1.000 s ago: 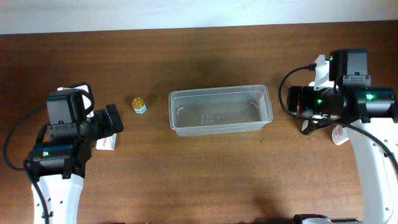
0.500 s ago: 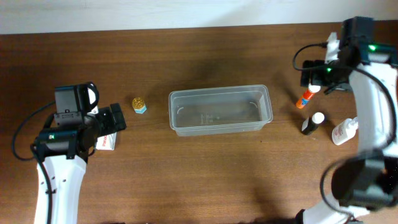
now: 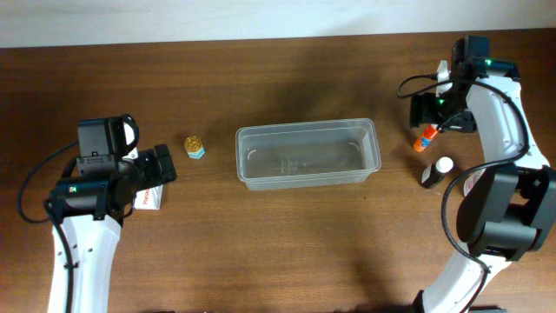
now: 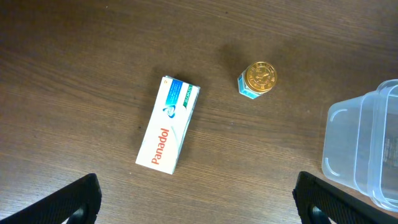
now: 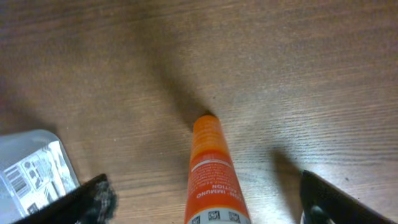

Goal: Pack container
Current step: 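Reach the right gripper to the orange Redoxon tube and grasp it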

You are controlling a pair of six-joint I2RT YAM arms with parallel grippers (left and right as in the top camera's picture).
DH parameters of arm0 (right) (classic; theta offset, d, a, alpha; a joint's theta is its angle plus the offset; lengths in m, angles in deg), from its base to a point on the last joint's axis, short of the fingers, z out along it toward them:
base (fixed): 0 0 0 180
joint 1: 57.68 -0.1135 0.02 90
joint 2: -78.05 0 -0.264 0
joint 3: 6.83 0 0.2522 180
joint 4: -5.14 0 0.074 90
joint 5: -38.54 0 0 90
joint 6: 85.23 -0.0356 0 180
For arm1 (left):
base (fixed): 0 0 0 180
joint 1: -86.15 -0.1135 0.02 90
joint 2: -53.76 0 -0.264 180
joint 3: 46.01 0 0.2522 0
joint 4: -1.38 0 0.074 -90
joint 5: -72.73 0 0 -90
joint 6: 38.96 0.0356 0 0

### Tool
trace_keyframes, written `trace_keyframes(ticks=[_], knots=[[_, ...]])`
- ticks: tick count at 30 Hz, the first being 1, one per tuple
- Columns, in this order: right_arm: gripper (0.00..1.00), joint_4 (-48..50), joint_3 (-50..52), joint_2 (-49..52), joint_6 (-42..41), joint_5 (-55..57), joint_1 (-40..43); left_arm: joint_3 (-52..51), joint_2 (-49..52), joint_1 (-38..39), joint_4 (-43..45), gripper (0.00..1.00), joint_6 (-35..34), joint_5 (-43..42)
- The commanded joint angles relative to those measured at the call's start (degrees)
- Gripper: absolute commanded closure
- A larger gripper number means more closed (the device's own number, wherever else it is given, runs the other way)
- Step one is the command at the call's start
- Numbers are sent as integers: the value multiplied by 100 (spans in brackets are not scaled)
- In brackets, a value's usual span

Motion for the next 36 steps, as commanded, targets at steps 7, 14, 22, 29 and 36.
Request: trace_keyframes(ticks=[7, 14, 22, 29, 36], knots=[[39, -127, -76, -20, 4, 15, 35, 109, 31, -35, 0, 1, -9, -59], [51, -155, -76, -20, 4, 15, 35, 111, 31, -35, 0, 0, -9, -59], [63, -149, -76, -20, 4, 15, 35, 111, 31, -35, 0, 1, -9, -59], [72, -125, -76, -20, 7, 15, 35, 109, 31, -35, 0, 1, -9, -59], [77, -101, -79, -22, 7, 13, 33, 111, 31, -35, 0, 1, -9, -59]])
